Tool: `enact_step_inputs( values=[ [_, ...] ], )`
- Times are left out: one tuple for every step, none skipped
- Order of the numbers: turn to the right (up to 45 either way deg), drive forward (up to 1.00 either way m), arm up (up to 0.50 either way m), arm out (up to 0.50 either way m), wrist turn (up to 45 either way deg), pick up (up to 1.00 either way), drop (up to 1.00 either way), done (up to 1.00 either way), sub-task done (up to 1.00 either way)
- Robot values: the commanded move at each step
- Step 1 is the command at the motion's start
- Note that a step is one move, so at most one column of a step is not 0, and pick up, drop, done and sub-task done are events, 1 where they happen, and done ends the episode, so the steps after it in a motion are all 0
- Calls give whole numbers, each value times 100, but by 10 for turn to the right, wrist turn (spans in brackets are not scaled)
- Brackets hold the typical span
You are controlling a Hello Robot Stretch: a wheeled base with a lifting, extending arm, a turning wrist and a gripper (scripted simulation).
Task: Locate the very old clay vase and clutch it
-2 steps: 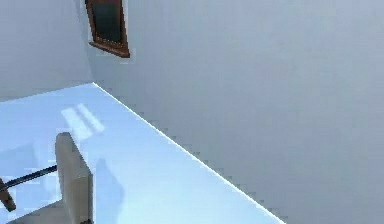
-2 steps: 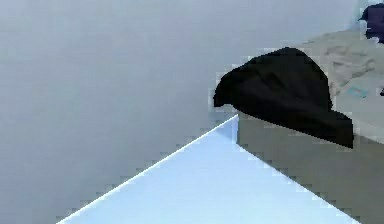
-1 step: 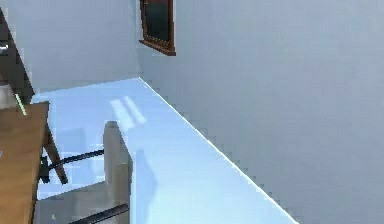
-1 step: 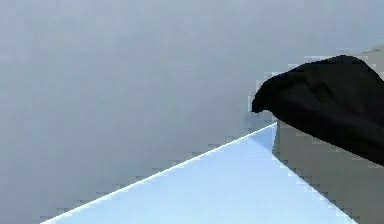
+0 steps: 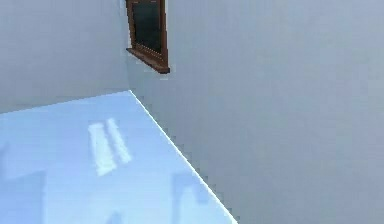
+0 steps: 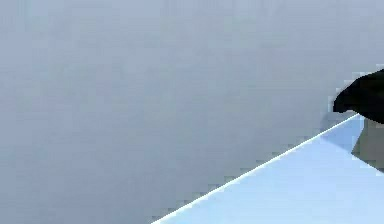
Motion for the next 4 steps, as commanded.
enact_step_inputs(
  values=[
    [-270, 0, 0, 0, 0, 0, 0, 0, 0],
    [0, 60, 0, 0, 0, 0, 0, 0, 0],
    [-450, 0, 0, 0, 0, 0, 0, 0, 0],
    [-30, 0, 0, 0, 0, 0, 0, 0, 0]
  ],
)
